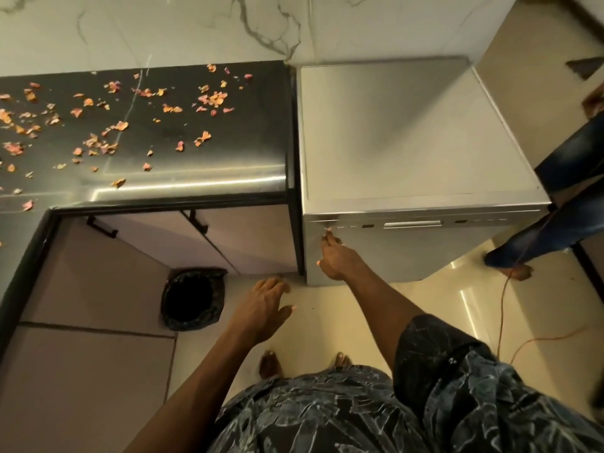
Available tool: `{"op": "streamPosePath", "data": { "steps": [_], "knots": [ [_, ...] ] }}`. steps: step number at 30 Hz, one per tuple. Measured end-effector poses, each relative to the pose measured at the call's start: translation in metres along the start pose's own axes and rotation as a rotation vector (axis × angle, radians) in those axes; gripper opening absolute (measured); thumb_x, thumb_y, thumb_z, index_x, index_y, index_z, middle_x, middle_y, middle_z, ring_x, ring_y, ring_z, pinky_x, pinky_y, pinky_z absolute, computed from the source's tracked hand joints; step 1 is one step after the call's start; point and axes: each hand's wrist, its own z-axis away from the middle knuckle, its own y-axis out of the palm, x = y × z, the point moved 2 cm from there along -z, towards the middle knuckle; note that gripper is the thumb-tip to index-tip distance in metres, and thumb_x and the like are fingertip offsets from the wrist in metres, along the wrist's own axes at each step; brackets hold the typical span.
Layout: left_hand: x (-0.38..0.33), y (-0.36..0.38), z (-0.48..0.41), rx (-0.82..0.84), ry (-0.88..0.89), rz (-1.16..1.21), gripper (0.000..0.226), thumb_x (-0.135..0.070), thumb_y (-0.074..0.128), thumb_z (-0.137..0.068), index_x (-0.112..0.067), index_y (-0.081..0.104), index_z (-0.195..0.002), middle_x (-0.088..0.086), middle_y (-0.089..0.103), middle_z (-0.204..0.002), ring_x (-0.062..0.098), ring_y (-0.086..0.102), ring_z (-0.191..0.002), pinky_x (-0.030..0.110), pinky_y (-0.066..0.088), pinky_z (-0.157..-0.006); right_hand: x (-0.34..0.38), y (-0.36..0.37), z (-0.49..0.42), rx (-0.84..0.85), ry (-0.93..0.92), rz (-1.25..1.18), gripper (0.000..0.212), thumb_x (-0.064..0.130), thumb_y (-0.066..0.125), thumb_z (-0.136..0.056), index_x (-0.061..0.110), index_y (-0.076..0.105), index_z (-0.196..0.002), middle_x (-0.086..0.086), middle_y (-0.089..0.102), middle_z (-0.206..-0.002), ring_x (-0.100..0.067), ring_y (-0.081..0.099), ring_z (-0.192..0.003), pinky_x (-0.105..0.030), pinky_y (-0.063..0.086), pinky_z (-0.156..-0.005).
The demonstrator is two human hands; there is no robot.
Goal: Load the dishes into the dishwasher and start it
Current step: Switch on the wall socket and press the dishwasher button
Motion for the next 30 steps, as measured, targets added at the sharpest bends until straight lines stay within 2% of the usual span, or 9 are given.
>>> {"op": "streamPosePath", "data": {
  "steps": [12, 16, 30],
  "knots": [
    [0.007, -0.003, -0.017, 0.022, 0.082, -0.026, 0.043, -0.046, 0.06, -0.095, -0.022, 0.055, -0.13, -0.002, 0.05, -0.141, 0.018, 0.044, -0.132, 0.034, 0.042, -0.107, -0.004, 0.0, -0.002, -0.011, 0.02, -0.004, 0.078, 0.027, 0.048, -0.104, 0.012, -0.003, -0.161, -0.003, -0.017, -0.168, -0.03, 0.008, -0.155, -0.053, 0.027, -0.12],
    [0.011, -0.007, -0.024, 0.03, 0.09, -0.043, 0.046, -0.048, 0.057, -0.095, -0.022, 0.053, -0.133, -0.001, 0.049, -0.142, 0.017, 0.044, -0.131, 0.033, 0.042, -0.107, -0.006, 0.004, -0.006, -0.014, 0.031, -0.005, 0.078, 0.027, 0.047, -0.104, 0.012, -0.004, -0.161, -0.002, -0.022, -0.167, -0.029, 0.003, -0.156, -0.053, 0.026, -0.12],
    [0.025, -0.012, -0.029, 0.062, 0.099, -0.062, 0.054, -0.049, 0.056, -0.095, -0.021, 0.047, -0.141, 0.0, 0.044, -0.15, 0.018, 0.038, -0.138, 0.037, 0.04, -0.112, -0.001, 0.009, -0.014, -0.013, 0.08, 0.033, 0.08, 0.011, 0.047, -0.102, 0.016, -0.007, -0.161, -0.001, -0.023, -0.166, -0.028, -0.006, -0.156, -0.055, 0.024, -0.12]
  ]
}}
